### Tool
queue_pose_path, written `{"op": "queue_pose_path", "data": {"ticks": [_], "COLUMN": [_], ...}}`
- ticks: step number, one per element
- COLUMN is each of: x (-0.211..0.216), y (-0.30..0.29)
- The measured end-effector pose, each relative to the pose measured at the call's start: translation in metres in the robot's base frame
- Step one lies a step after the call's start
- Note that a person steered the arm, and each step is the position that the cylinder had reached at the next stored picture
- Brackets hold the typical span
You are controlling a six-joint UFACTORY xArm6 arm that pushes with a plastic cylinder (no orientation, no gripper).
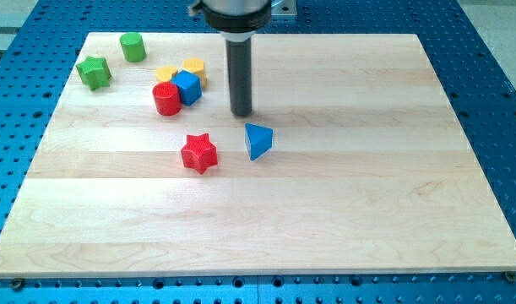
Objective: Push the red circle close to the heart
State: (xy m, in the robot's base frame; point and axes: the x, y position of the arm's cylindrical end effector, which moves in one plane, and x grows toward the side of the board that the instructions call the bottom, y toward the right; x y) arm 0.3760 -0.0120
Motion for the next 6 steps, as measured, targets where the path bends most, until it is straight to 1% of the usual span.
{"op": "queue_pose_path", "data": {"ticks": [1,2,3,4,5,6], "x": [0.009,0.041,0.041,0.009,0.016,-0.017], "y": [-0.003,-0.033,-0.079,-0.103,-0.158,-0.184]}}
